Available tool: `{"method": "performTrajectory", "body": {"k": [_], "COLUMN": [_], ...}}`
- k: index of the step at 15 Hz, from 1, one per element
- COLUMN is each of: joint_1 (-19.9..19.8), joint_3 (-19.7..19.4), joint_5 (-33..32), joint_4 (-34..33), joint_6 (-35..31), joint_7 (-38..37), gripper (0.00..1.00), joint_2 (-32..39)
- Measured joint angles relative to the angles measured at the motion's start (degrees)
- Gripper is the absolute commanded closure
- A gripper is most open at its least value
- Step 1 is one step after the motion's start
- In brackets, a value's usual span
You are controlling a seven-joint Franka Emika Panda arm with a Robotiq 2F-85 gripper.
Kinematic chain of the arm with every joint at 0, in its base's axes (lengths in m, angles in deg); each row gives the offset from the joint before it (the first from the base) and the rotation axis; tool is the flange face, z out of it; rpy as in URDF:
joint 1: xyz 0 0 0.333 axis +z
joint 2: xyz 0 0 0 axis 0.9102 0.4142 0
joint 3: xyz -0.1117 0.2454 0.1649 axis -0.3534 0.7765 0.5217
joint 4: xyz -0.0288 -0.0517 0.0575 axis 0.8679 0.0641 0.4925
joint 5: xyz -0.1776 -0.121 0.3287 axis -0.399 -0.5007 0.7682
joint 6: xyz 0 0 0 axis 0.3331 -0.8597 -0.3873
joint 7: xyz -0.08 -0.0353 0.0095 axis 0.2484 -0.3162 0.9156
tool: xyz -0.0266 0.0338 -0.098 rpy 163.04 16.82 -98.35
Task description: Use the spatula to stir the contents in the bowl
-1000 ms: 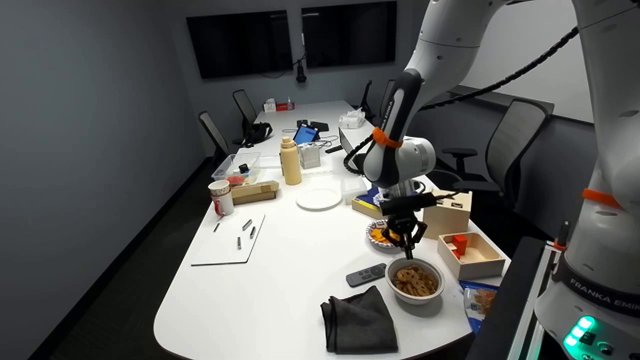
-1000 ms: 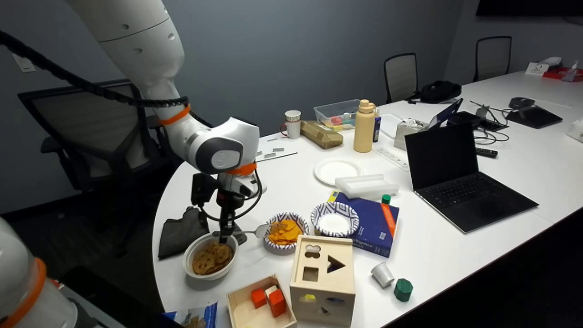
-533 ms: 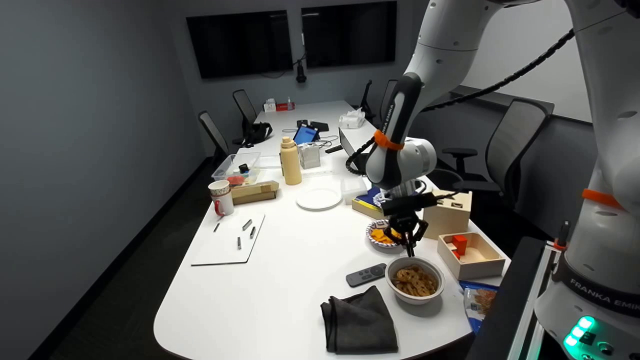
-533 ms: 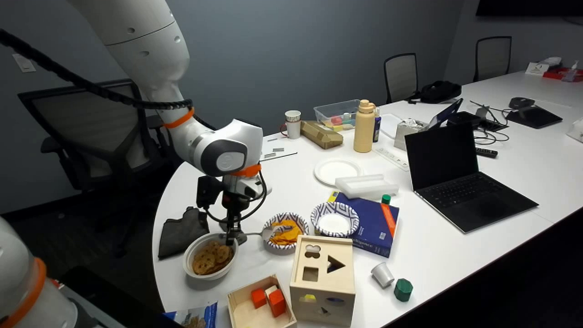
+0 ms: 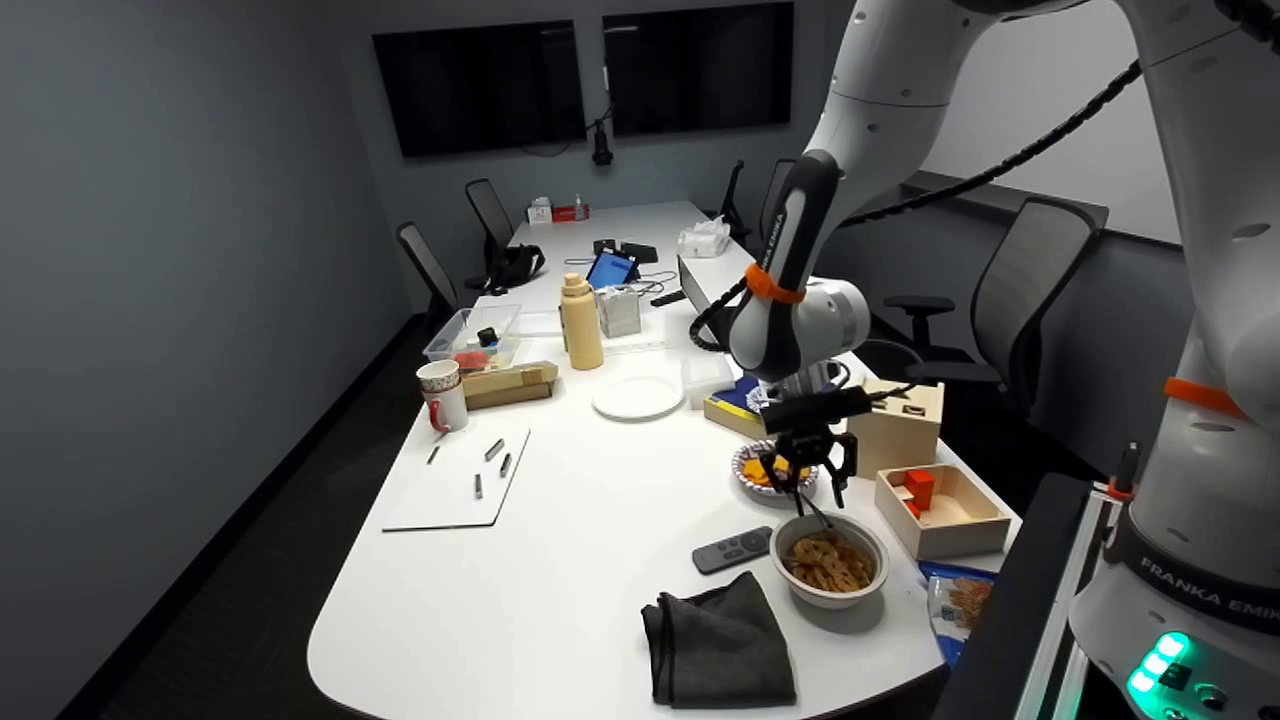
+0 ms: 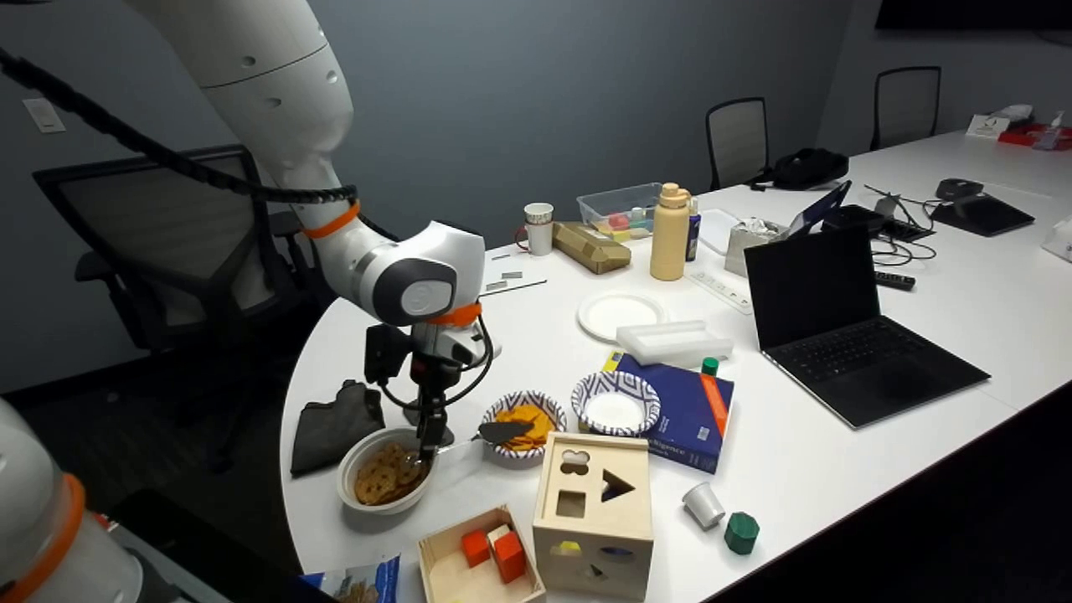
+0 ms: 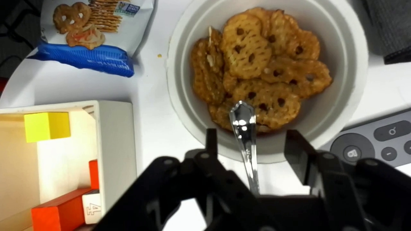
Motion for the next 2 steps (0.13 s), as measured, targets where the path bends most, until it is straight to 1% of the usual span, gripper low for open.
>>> {"method": "performTrajectory", "body": {"k": [1, 2], "joint_1": [0.0, 0.0], "joint_3": [0.0, 0.0], "joint_5": [0.0, 0.0], "joint_4": [0.0, 0.0], "joint_6": [0.0, 0.0], "joint_7": [0.1, 0.1], "gripper": [0.04, 0.00], "joint_2": [-0.2, -0.4]}}
